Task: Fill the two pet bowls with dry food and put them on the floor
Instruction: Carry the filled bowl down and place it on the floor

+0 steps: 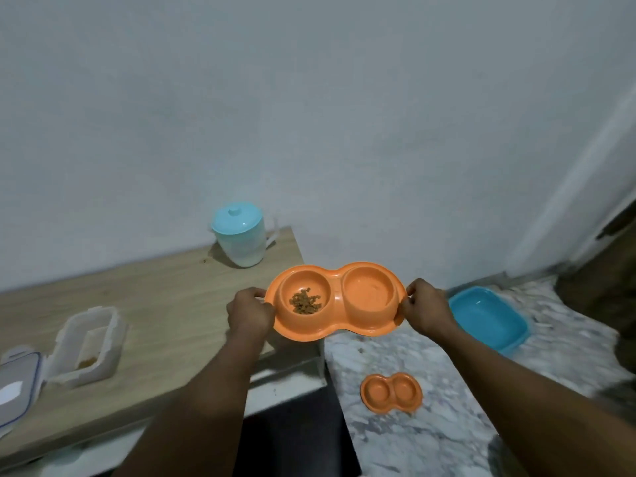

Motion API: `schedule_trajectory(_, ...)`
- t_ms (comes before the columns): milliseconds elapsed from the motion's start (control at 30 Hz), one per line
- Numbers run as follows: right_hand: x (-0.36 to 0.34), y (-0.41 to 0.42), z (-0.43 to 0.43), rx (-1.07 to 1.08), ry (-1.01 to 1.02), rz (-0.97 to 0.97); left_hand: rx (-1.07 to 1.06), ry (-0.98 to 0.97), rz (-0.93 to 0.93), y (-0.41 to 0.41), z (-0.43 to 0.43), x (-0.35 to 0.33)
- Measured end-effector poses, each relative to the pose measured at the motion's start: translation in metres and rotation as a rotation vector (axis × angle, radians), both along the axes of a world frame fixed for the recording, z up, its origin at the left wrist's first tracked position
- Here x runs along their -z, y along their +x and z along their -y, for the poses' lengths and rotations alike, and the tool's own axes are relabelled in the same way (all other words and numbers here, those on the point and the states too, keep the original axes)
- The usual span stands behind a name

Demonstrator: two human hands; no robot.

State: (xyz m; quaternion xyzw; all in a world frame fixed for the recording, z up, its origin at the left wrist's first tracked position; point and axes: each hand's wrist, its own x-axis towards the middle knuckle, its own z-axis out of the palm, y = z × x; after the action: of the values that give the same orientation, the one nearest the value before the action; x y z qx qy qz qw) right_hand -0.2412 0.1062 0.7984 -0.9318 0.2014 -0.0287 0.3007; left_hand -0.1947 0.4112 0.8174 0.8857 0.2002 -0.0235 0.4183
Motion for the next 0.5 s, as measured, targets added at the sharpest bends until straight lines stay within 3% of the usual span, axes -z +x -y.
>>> schedule_trajectory(267, -0.026, -0.072, 0.139, 0.110, 0.008, -0.002, 0.133, -0.045, -0.013, -0.036, 0.138, 0.002)
schedule_trajectory(500, -0.010, -0.074, 0.218, 0.195, -0.034, -0.035, 0.228, -0.039, -0.055, -0.021, 0.224, 0.016)
